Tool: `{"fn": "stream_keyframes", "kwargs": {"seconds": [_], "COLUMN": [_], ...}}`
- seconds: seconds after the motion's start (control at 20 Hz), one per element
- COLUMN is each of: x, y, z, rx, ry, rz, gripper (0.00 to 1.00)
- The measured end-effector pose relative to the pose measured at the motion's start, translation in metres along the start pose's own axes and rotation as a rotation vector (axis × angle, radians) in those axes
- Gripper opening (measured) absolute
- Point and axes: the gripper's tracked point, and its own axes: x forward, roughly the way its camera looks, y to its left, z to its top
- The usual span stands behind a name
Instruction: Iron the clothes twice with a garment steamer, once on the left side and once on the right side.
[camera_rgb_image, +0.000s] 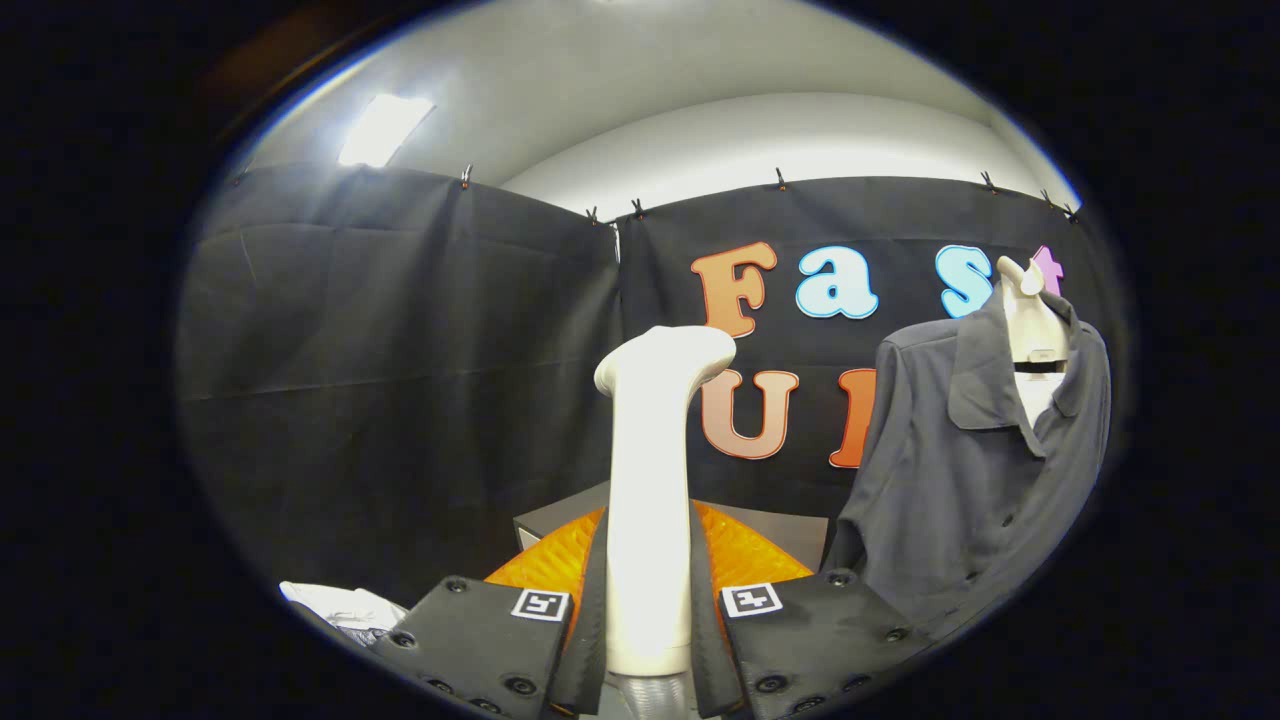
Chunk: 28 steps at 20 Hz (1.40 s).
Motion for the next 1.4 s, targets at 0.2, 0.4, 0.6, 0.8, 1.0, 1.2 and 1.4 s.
{"fn": "stream_keyframes", "kwargs": {"seconds": [0.2, 0.4, 0.6, 0.8, 1.0, 1.2, 1.4], "x": [-0.038, -0.074, -0.104, -0.122, -0.133, -0.130, -0.121], "y": [-0.039, -0.090, -0.146, -0.190, -0.226, -0.253, -0.271], "z": [-0.001, -0.005, -0.010, -0.028, -0.049, -0.068, -0.081], "rx": [-0.002, 0.023, 0.008, -0.004, -0.007, -0.006, -0.008], "ry": [-0.050, -0.074, -0.095, -0.099, -0.105, -0.113, -0.122], "rz": [-0.055, -0.127, -0.216, -0.297, -0.349, -0.383, -0.390], "gripper": [0.42, 0.42, 0.42, 0.42, 0.42, 0.42, 0.42]}}
